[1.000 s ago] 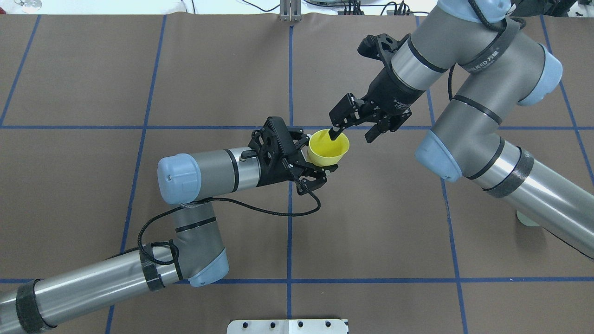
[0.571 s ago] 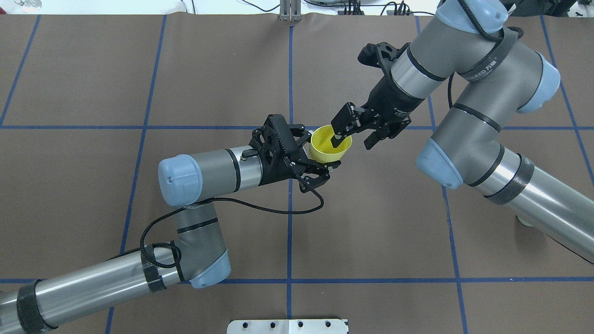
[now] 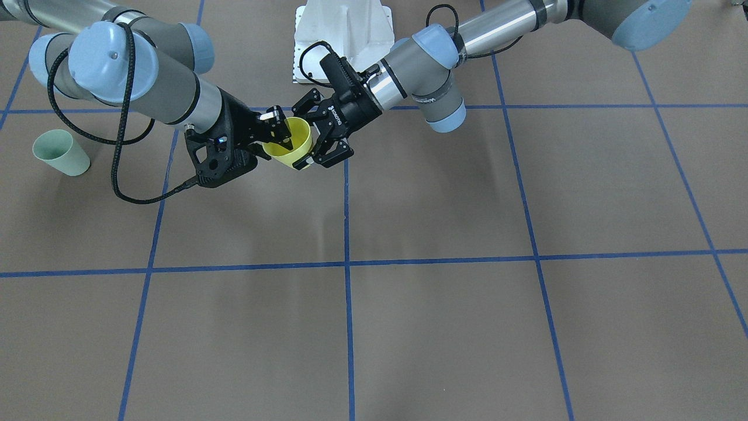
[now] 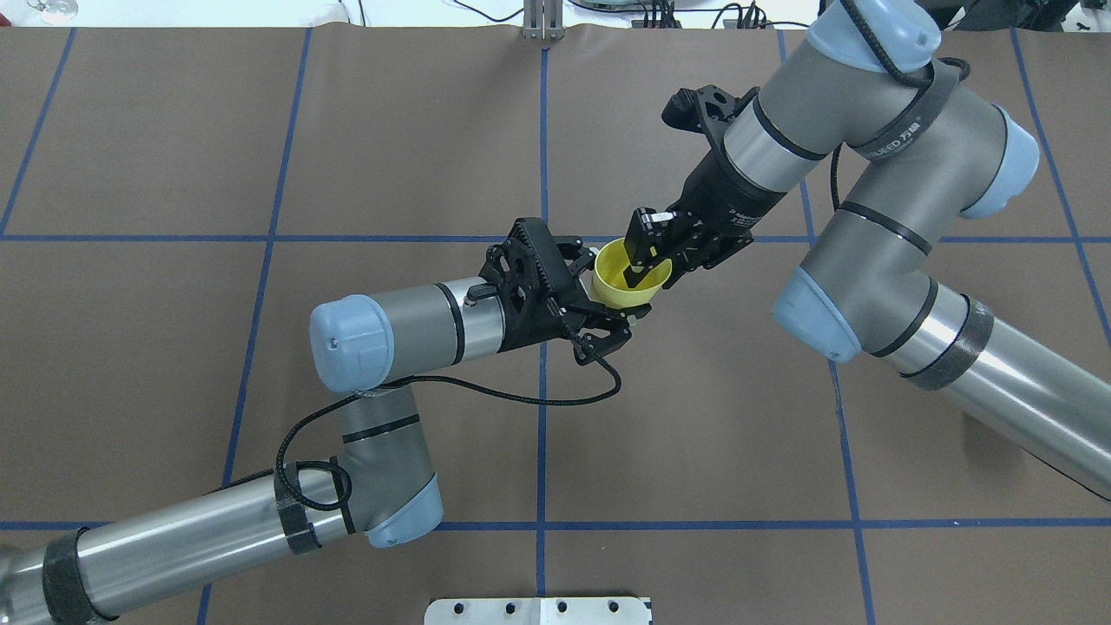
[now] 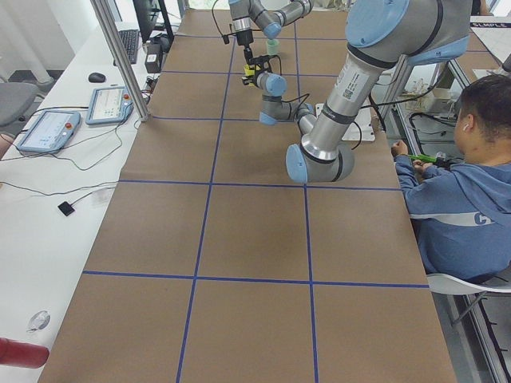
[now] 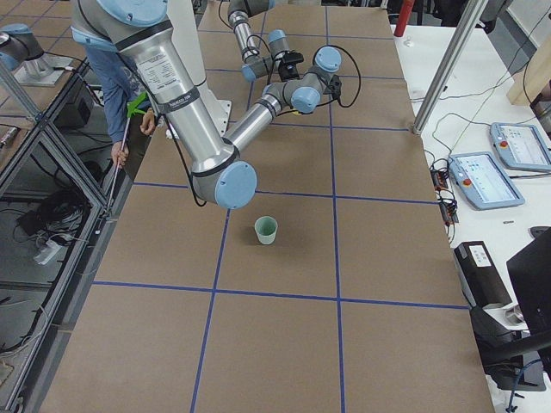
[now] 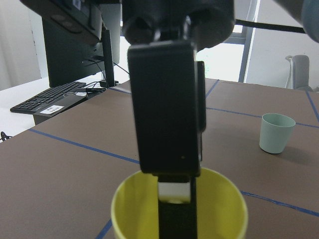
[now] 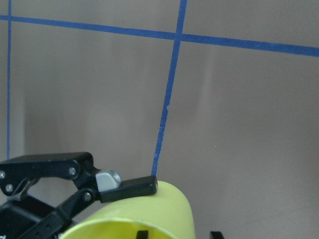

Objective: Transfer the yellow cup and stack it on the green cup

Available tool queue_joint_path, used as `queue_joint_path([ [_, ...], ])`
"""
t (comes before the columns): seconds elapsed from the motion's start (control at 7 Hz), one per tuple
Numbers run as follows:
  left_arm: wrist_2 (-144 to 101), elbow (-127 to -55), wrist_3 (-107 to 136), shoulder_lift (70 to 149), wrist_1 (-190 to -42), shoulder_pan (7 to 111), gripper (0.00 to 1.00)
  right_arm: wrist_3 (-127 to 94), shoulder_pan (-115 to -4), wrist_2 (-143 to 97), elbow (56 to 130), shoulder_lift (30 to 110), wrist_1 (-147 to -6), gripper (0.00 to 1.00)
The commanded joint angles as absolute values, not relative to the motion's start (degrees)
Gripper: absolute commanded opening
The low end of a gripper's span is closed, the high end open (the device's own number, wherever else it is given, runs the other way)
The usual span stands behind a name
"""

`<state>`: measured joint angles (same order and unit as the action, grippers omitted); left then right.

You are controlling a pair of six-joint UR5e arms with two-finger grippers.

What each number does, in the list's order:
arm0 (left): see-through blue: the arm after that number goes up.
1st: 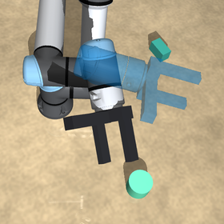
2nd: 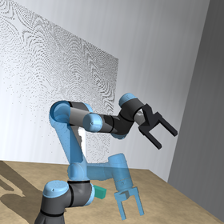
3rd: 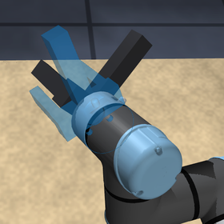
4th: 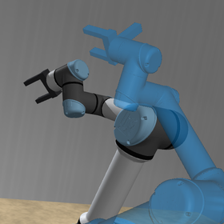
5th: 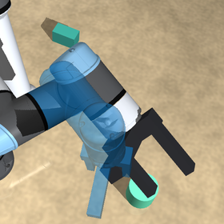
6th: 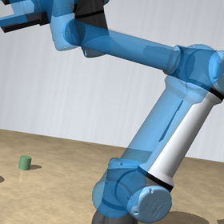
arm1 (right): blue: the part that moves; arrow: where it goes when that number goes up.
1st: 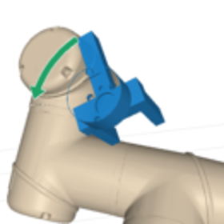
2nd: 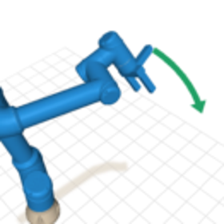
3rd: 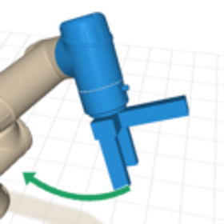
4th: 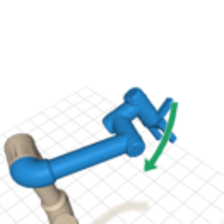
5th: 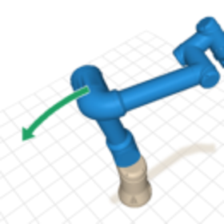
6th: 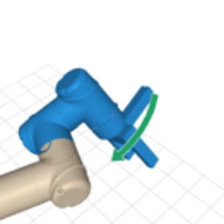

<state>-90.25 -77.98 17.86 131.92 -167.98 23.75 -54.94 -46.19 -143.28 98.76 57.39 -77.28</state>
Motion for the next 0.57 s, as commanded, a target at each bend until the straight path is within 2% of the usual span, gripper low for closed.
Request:
queue_joint_path([
  [0.0,-89.74,-78.05,17.84,131.84,-167.96,23.47,0.0,-54.93,-46.06,-143.0,99.23,57.48,-77.34,0.4],
  [0.14,-89.65,-77.96,17.84,131.92,-167.96,23.38,0.0,-54.93,-46.05,-142.56,99.23,57.57,-77.52,0.03],
  [0.29,-89.65,-78.05,17.84,131.92,-167.96,23.38,0.0,-54.93,-46.14,-142.56,99.23,57.74,-77.61,0.0],
  [0.43,-89.39,-78.13,17.93,131.92,-167.96,23.29,0.33,-55.02,-46.23,-142.56,99.32,57.92,-77.69,0.0],
])
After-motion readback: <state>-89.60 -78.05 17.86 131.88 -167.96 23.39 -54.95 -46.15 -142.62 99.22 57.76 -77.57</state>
